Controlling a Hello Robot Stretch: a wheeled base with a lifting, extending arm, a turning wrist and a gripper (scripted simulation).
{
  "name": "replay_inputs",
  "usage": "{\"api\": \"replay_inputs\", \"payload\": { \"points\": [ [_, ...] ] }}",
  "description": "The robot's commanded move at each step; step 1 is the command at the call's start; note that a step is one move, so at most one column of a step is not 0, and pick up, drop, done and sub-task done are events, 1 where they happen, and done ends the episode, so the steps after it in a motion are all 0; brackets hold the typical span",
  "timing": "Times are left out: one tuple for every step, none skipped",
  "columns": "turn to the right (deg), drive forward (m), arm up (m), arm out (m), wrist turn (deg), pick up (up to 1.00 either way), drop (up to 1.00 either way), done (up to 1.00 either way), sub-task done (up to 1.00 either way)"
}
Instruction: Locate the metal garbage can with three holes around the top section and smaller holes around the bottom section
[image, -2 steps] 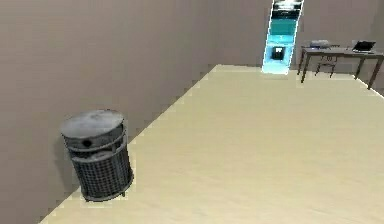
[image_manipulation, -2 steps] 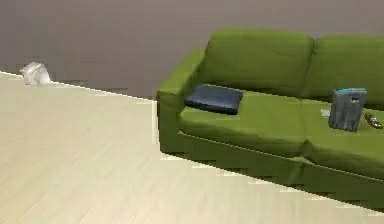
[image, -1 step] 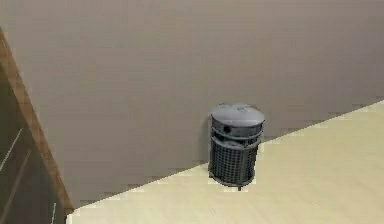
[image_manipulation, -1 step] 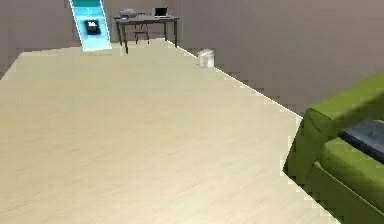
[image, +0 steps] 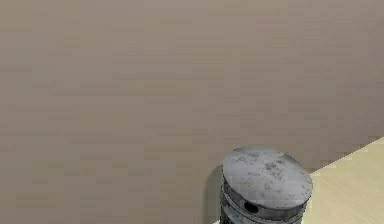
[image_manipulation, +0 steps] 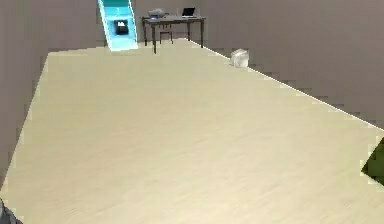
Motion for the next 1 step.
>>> {"api": "replay_inputs", "payload": {
  "points": [
    [24.0, 0.0, 0.0, 0.0, 0.0, 0.0, 0.0, 0.0, 0.0]
  ]
}}
